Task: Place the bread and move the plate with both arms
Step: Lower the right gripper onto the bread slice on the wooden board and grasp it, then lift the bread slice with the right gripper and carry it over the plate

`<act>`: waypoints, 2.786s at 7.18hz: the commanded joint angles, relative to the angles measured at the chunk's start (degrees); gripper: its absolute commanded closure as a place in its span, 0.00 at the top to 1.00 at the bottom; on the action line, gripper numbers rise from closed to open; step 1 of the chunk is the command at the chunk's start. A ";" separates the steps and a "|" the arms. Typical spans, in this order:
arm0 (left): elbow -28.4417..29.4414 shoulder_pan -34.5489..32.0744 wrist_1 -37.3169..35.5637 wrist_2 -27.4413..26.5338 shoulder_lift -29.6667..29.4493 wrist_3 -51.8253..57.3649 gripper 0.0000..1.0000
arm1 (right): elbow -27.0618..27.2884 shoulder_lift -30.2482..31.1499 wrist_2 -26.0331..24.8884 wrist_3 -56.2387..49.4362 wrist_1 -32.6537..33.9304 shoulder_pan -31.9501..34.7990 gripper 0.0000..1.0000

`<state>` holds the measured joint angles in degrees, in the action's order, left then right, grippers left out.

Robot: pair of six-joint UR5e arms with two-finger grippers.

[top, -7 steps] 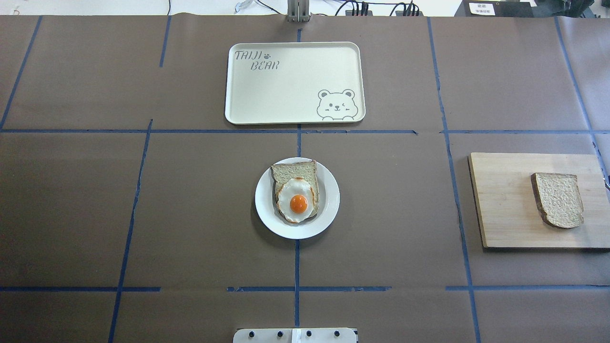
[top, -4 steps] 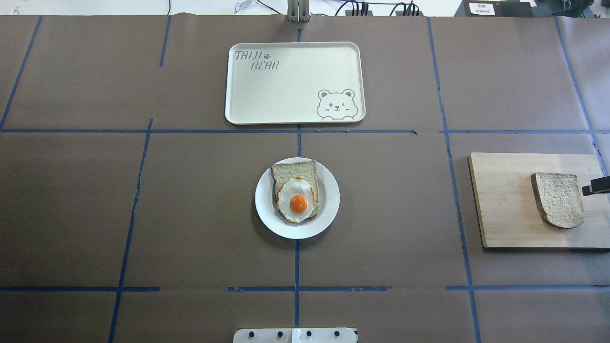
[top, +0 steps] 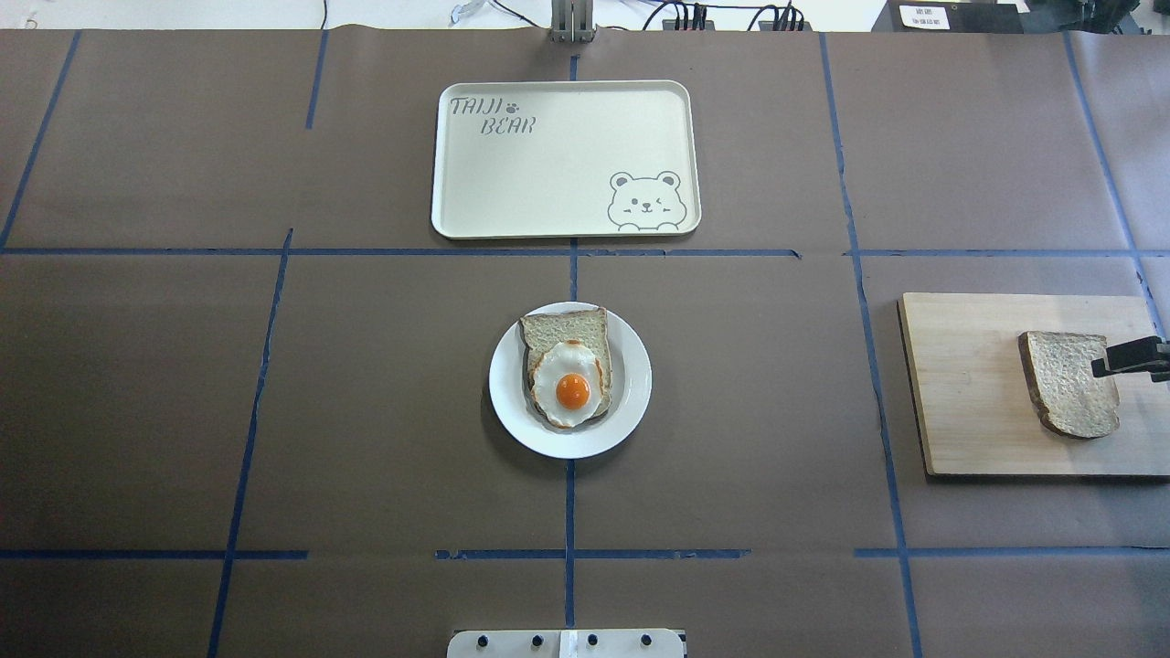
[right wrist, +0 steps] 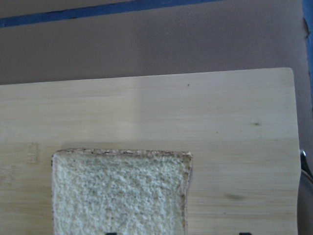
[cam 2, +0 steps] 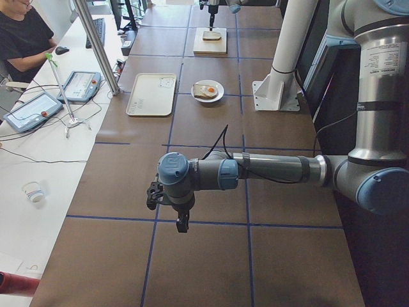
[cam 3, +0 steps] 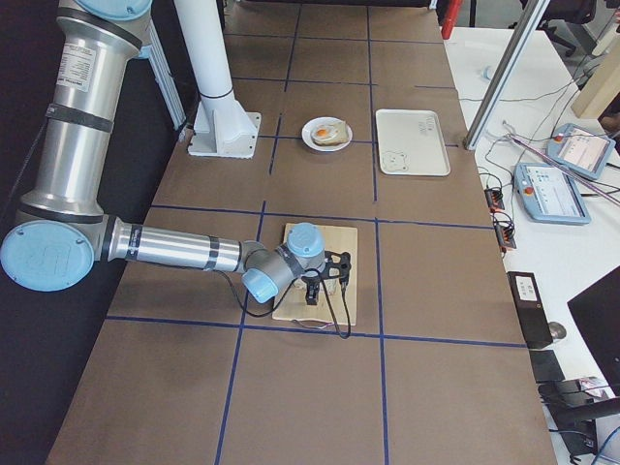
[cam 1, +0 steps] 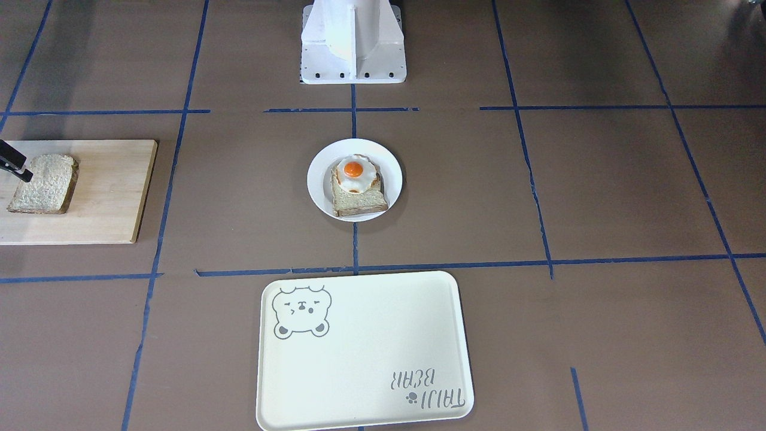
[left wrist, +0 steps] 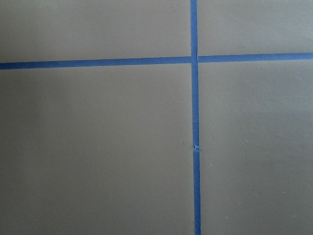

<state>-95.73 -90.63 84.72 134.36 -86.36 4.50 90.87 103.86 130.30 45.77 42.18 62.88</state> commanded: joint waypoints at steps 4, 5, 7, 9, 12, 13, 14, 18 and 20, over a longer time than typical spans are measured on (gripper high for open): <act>-0.42 -0.07 0.00 0.02 0.05 -0.02 1.00 | -1.66 -0.42 -0.48 0.02 0.09 -1.71 0.67; -0.42 -0.07 0.00 0.02 0.05 -0.02 1.00 | -1.66 -0.42 -0.57 0.02 0.09 -1.97 0.61; -0.69 -0.07 -0.09 0.02 0.05 -0.02 1.00 | -1.66 -0.50 -0.48 0.02 0.09 -2.06 0.55; -0.78 -0.16 -0.09 0.11 0.05 -0.02 1.00 | -1.75 -0.50 -0.48 0.02 0.09 -2.06 0.34; -0.69 -0.16 -0.09 0.02 0.05 -0.02 1.00 | -1.49 -0.42 -0.40 -0.07 -0.08 -1.98 0.07; -0.69 -0.16 -0.09 0.11 0.05 -0.02 1.00 | -1.40 -0.42 -0.31 -0.07 -0.08 -1.97 0.02; -0.69 -0.16 -0.17 0.11 0.05 -0.02 1.00 | -1.22 -0.42 -0.14 -0.33 -0.34 -1.97 0.00; -0.78 -0.16 -0.09 0.02 0.05 -0.11 1.00 | -0.78 -0.50 6.96 3.85 -9.63 -0.58 0.00; -0.69 -0.16 -0.17 0.02 0.05 -0.11 1.00 | -0.78 -3.12 10.84 19.00 -20.32 -0.04 0.00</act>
<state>-96.46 -90.79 84.58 134.39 -86.31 4.40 90.07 102.51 138.78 55.18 28.56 62.45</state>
